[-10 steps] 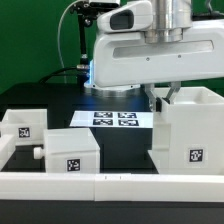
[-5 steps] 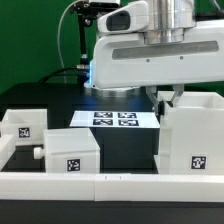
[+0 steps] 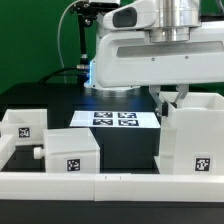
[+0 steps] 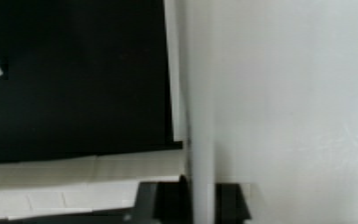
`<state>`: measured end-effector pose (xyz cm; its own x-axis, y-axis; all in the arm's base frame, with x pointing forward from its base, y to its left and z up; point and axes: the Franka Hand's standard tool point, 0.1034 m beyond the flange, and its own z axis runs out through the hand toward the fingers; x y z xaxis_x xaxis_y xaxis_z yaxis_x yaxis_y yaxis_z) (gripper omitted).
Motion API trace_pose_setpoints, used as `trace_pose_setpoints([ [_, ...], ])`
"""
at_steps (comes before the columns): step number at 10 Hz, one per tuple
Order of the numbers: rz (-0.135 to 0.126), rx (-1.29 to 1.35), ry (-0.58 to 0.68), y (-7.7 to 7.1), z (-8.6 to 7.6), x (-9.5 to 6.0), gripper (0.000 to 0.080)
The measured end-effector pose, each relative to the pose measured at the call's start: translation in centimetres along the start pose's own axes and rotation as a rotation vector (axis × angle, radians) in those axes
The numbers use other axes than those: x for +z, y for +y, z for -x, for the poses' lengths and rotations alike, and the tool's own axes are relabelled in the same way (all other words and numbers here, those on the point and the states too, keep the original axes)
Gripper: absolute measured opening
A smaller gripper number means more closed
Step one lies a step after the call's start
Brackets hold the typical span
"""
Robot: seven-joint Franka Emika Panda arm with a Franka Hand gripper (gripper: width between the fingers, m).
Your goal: Assemble drawer
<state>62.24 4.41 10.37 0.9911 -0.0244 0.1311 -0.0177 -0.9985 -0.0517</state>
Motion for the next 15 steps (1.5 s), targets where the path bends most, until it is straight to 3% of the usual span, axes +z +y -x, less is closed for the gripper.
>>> trace_pose_setpoints([
  [5, -0.004, 0.005, -0.003, 0.2, 0.0, 0.2, 0.0036],
  [6, -0.004, 0.005, -0.003, 0.2, 0.0, 0.2, 0.0123],
  [7, -0.004, 0.005, -0.003, 0.2, 0.0, 0.2, 0.0295],
  [8, -0.004, 0.003, -0.015, 0.4, 0.1, -0.1, 0.0295],
  [9, -0.008, -0.001, -0.054, 0.9, 0.1, -1.5, 0.0473],
  [10, -0.01, 0.002, -0.07, 1.6, -0.1, -3.1, 0.0602],
  [12, -0.013, 0.018, -0.11, 2.7, 0.2, -4.7, 0.0641],
  [15, -0.011, 0.049, -0.103, 2.6, 0.1, -4.5, 0.0649],
])
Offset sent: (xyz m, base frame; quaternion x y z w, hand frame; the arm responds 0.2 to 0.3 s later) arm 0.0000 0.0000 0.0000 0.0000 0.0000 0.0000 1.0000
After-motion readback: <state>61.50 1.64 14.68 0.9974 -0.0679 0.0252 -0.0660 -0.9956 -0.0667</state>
